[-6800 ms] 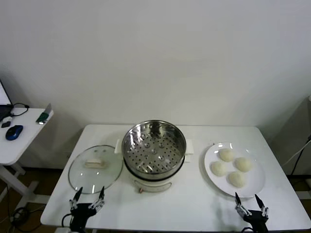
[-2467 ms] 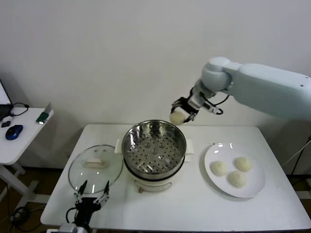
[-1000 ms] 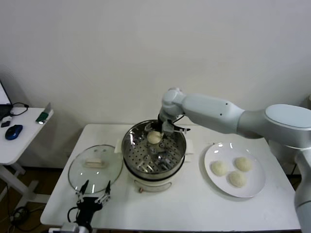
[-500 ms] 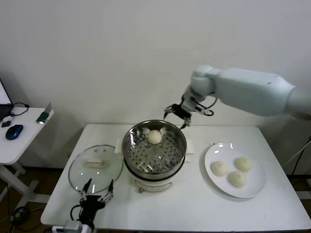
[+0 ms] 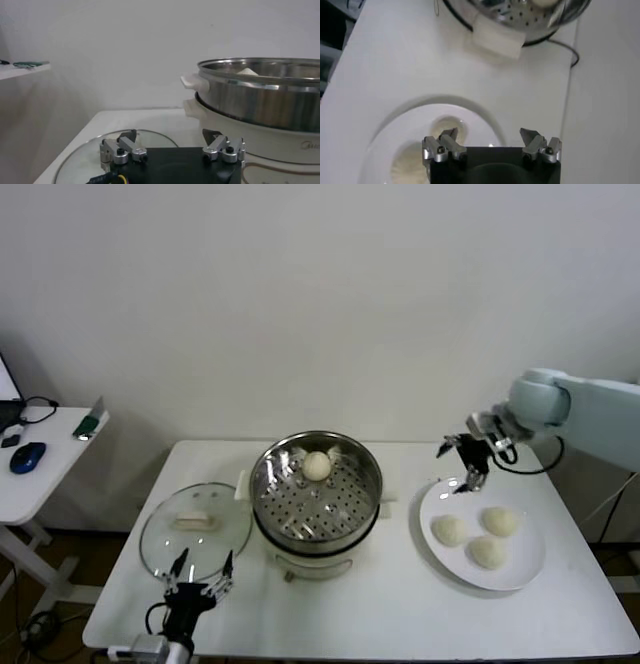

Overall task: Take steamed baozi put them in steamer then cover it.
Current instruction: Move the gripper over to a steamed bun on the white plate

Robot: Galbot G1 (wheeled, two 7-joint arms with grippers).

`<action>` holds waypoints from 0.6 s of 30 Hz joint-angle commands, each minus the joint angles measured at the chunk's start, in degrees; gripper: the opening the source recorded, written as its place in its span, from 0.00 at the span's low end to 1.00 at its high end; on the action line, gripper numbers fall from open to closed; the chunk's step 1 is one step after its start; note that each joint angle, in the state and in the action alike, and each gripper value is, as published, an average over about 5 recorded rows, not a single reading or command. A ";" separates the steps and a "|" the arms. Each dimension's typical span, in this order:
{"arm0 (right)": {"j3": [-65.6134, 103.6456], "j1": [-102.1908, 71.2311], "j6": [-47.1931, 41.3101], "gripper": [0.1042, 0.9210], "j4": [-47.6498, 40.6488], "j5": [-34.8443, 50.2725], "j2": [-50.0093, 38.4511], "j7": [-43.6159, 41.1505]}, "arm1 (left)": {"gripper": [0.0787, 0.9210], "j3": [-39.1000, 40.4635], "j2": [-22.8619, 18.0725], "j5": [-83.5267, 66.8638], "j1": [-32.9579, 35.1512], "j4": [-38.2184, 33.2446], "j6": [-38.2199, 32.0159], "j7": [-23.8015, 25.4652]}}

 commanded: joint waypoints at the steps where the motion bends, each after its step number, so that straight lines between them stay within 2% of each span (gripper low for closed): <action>1: 5.30 -11.08 -9.26 0.88 1.27 -2.46 -5.85 1.93 | 0.88 -0.13 0.01 -0.08 0.06 0.02 -0.08 0.01; 18: 16.47 -25.78 -11.13 0.88 -8.12 -6.77 2.69 2.70 | 0.88 -0.22 0.17 0.09 0.14 0.77 -0.45 0.00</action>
